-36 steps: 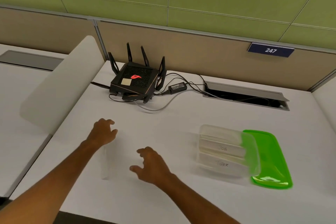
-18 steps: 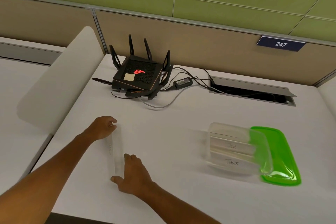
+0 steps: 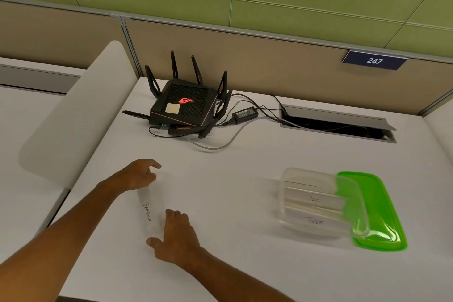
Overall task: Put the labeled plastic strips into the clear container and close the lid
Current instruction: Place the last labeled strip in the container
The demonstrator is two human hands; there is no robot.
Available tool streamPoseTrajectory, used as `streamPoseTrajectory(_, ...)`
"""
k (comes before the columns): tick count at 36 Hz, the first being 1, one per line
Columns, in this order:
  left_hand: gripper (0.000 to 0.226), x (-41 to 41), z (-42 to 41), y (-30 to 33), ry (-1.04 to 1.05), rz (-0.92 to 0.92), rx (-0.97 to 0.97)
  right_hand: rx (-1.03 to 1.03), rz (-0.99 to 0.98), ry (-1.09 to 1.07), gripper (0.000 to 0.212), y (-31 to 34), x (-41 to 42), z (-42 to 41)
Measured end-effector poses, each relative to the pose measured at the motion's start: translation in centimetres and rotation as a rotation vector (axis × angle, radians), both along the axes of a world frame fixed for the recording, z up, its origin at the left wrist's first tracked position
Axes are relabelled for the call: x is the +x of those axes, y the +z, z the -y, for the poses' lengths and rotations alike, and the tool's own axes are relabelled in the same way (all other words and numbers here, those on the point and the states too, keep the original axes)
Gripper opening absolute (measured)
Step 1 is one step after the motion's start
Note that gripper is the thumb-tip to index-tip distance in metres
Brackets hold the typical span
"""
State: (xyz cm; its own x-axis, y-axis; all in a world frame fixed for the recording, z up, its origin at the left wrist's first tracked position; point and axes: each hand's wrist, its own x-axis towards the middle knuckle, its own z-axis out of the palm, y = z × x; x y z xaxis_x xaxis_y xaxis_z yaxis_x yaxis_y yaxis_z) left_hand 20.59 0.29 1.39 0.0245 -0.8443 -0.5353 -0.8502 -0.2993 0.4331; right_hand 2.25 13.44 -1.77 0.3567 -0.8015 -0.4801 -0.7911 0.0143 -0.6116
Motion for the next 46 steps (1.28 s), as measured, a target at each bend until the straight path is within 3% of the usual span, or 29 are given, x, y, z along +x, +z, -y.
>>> streamPoseTrajectory(9,0.034,-1.9,0.1,2.7,0.025,-0.087,0.025,-0.056,0.060,-0.102,0.077,0.1,-0.7,0.1)
streamPoseTrajectory(14,0.035,-3.3,0.3,3.9,0.099,-0.119,-0.019,-0.177,0.037,-0.144,0.068,0.7,-2.4,0.9)
streamPoseTrajectory(19,0.034,-6.3,0.3,5.3,0.182,-0.187,-0.082,-0.329,-0.031,-0.158,0.058,1.8,-5.5,2.2)
streamPoseTrajectory(28,0.029,-13.1,0.2,7.7,0.254,-0.384,-0.221,-0.570,-0.172,-0.114,0.062,5.0,-12.7,5.3)
streamPoseTrajectory(35,0.028,-18.3,0.1,9.5,0.306,-0.493,-0.311,-0.728,-0.237,-0.064,0.048,8.3,-19.1,6.5)
streamPoseTrajectory(46,0.018,-28.5,-1.9,9.3,0.311,-0.649,-0.375,-0.693,-0.403,0.025,0.042,10.3,-31.5,7.2)
